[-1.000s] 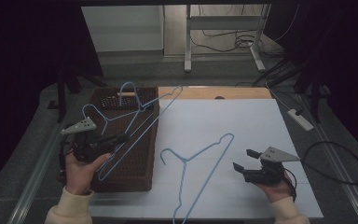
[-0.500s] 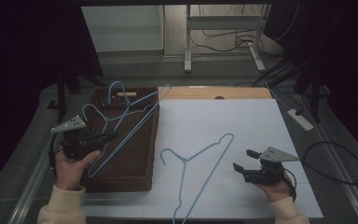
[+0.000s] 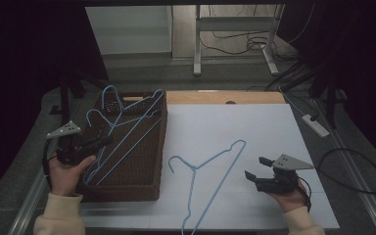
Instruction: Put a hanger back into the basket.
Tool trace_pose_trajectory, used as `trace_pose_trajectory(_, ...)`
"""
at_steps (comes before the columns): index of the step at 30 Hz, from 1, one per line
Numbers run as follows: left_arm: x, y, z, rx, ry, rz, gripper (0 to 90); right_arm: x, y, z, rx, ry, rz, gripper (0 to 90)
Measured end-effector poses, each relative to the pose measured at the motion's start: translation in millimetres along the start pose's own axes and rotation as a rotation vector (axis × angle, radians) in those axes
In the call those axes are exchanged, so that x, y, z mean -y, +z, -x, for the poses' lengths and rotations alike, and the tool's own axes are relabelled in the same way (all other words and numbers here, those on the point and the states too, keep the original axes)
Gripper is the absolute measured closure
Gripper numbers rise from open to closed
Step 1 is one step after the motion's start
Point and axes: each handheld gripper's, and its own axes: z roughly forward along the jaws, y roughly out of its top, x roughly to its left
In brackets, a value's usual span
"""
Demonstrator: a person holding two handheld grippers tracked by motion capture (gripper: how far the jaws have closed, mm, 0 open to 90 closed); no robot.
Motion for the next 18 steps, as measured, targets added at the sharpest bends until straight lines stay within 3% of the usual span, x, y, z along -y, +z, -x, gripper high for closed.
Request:
trace_pose_trajectory(11, 6.0, 11.1, -6.9, -0.008, 0.007, -0.061, 86.7, 0.2, 1.7, -1.0, -0.004, -0.008, -0.014, 23.1)
trace_pose_trajectory(18, 12.3, 23.0, -15.9, -0.003, -0.022, -0.107, 86.7, 0.6, 1.8, -0.8, -0.002, -0.005, -0.017, 23.1)
